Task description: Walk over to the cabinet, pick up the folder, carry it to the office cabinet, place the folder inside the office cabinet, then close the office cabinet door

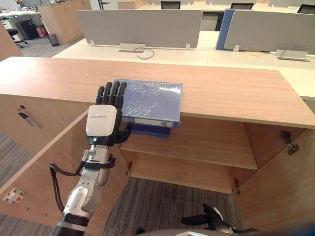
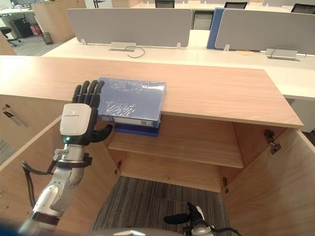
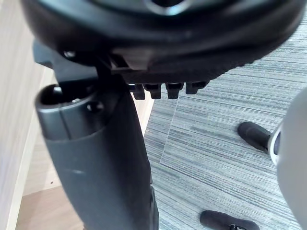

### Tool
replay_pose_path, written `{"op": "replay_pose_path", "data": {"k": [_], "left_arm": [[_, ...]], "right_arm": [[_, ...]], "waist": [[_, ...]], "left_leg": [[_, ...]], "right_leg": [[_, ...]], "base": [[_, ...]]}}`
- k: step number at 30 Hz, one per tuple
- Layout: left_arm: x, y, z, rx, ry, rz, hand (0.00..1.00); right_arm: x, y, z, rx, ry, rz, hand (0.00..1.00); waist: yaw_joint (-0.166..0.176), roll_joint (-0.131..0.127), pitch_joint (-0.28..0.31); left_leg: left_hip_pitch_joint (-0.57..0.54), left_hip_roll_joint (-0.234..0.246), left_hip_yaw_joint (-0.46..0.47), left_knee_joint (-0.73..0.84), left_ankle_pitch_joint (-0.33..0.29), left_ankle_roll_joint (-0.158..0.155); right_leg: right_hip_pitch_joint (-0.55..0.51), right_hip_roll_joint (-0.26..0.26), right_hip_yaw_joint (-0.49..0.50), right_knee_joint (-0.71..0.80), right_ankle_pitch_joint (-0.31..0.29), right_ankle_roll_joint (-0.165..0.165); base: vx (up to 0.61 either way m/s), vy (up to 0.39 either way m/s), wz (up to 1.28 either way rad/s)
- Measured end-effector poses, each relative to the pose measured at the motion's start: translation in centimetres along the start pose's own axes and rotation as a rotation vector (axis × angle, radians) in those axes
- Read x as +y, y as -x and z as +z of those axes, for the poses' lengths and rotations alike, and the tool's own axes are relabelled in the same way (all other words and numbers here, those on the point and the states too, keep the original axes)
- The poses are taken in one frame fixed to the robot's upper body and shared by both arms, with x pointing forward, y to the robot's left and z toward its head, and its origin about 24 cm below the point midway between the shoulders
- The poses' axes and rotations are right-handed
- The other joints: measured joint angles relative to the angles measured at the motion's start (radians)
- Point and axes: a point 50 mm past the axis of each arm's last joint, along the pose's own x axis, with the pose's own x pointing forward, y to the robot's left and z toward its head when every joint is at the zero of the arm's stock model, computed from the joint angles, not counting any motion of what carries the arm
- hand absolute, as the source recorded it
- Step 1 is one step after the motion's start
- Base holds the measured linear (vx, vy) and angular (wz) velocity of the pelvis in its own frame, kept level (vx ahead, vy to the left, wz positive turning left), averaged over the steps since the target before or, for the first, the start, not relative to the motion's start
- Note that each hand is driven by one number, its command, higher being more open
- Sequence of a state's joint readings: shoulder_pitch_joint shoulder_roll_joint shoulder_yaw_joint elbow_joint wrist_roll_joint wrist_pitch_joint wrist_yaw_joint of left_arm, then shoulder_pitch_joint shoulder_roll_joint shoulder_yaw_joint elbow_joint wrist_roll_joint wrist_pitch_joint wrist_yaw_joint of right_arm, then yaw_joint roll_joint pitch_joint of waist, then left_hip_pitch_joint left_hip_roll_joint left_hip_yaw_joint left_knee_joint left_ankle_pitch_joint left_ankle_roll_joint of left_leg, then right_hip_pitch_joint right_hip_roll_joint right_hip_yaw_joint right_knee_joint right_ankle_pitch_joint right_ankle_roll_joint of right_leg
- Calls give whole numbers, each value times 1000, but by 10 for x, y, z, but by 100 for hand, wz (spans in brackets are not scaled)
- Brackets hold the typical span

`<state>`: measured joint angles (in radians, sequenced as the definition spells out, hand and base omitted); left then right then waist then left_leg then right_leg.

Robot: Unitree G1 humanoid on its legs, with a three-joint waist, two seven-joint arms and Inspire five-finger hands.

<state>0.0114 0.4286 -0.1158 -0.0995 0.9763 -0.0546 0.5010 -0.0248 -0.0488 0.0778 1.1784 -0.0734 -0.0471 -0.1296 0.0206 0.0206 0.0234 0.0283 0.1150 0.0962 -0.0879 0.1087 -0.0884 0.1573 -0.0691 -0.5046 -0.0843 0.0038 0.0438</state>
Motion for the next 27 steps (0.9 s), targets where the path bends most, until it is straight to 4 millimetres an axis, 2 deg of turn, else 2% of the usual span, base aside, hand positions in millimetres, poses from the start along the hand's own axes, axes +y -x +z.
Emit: {"op": "replay_pose_path", "data": {"k": [5, 11, 12, 23, 27], "left_arm": [[-12, -1, 5, -28, -4, -56, 100], [-17, -7, 3, -44, -21, -89, 100], [-18, -9, 3, -43, -25, -96, 0], [-20, -19, -3, -12, -58, -81, 0], [-8, -40, 4, -61, -87, 20, 0]], "right_arm": [[0, 0, 1, -3, 3, 5, 100], [0, 0, 1, -5, 3, 9, 100], [0, 0, 1, -5, 3, 9, 100], [-1, 0, 0, -1, 4, 13, 100], [-1, 0, -3, 7, -10, 10, 100]], "waist": [[-9, -1, -1], [-23, -5, -3], [-25, -5, -3], [-33, -12, -7], [-34, -18, -11]], "left_leg": [[0, 0, 2, 0, 0, 0], [5, 1, 6, 0, -2, -3], [5, 1, 8, 0, -2, -3], [21, 3, 34, 0, -7, -6], [23, 3, 36, 0, -7, -6]], "right_leg": [[0, 0, 2, 0, 0, 0], [0, 0, 10, 0, 2, -1], [0, 0, 11, 0, 3, -1], [-1, -2, 39, -1, 10, 1], [0, -3, 41, -2, 12, 1]], "base": [[0, 0, 0], [-2, 16, -3], [-9, 24, -3], [-14, 29, -8], [0, 0, 0]]}}
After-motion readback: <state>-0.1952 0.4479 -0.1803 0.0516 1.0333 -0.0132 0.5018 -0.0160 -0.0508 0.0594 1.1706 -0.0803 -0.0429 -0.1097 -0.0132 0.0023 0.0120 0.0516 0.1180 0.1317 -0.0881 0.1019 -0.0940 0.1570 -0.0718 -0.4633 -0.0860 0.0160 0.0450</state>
